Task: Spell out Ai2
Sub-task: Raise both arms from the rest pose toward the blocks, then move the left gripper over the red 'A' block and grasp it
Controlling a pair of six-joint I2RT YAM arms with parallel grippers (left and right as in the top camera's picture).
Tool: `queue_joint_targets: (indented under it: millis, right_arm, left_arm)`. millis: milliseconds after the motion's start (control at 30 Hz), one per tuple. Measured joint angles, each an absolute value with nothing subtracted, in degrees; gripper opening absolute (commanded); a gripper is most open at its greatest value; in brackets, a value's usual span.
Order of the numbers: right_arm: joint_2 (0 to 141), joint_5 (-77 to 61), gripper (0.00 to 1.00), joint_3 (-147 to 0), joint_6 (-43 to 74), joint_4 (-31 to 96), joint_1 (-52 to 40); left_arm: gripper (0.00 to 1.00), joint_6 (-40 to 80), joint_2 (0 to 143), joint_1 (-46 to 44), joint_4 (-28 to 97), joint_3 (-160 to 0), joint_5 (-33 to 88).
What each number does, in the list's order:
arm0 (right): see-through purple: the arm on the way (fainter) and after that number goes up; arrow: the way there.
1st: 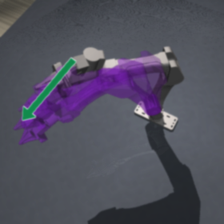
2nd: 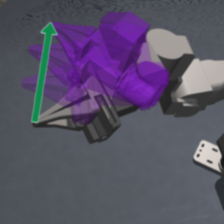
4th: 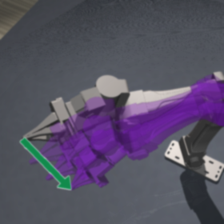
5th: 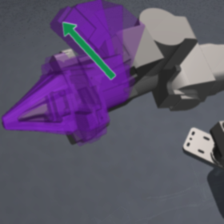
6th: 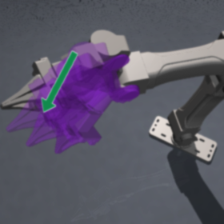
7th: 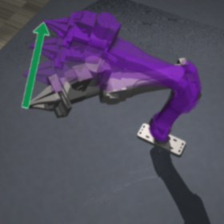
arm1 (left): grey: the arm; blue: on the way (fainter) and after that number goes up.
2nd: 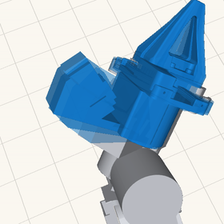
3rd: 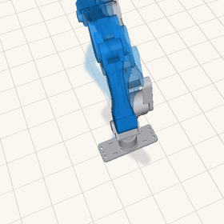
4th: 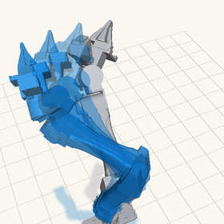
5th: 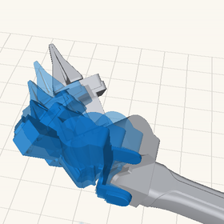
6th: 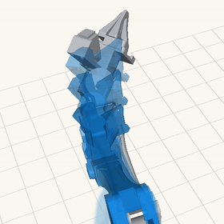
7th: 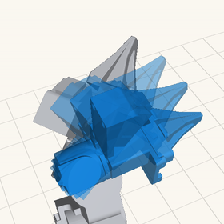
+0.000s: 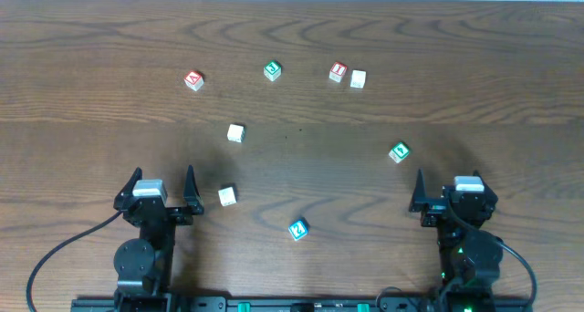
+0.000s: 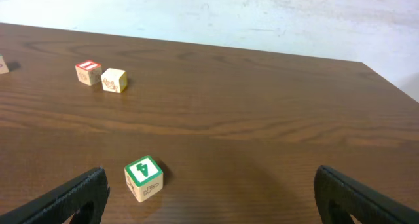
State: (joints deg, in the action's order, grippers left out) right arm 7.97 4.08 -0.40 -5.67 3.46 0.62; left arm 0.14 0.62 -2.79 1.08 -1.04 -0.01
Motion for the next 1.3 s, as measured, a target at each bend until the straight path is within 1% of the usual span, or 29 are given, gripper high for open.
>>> queue_joint_targets:
  millis: [167,300,400,567,700,767,867,1000,1167,1233,1267,1300]
  right_arm:
    - [8.0,4.1,0.99,-0.4,-5.7,3.5,0.6]
    - [8.0,4.1,0.99,-0.4,-5.7,3.5,0.6]
    - [8.0,4.1,0.99,-0.4,-5.7,3.5,0.6]
    - [8.0,4.1,0.99,-0.4,-5.6,3.1,0.6]
    - [8.0,4.2,0.99,-0.4,-5.2,1.1,0.6]
    - [7.9,3.0,0.99,-0.4,-2.7,-2.8,0.6]
    - [7.8,-0.5,0.99,-1.5,2.7,-4.5,0.6]
    - [7.9,-4.7,0.99,-10.4,9.7,2.4,0.6]
    - [10.8,-5.5,0.99,-31.6,13.1,21.8,0.6]
    - [14.8,-4.5,0.99,-41.4,13.8,29.4,0.6]
    - [19.2,-3.7,0.99,-48.7,14.1,36.0,0.6]
    - [21.6,-3.4,0.99,-51.9,14.2,38.1,0.6]
  left_arm:
    - [0.95,0.3,0.6,-2.8,-0.9,-1.0,0.2]
    - [0.95,1.6,0.6,-2.8,-7.4,-0.9,1.5]
    - [0.95,2.4,0.7,-2.8,-6.0,-3.9,2.0]
    - [0.95,2.5,1.0,-2.8,3.3,-21.1,2.4]
    - [0.95,2.5,3.4,-2.8,15.2,-38.8,2.6]
    - [0.96,2.5,6.2,-2.8,20.6,-46.6,2.6]
    - [0.95,2.3,12.6,-2.8,27.7,-58.3,2.6]
    - [0.95,1.8,24.3,-2.8,38.8,-73.6,2.8]
    - [0.95,1.2,40.6,-2.8,53.8,-91.5,2.8]
    - [0.95,2.2,47.7,-2.8,60.7,-99.3,2.8]
    - [0.95,3.6,53.1,-2.8,66.2,-105.3,2.8]
    - [0.95,4.1,54.7,-2.8,67.3,-106.7,2.7]
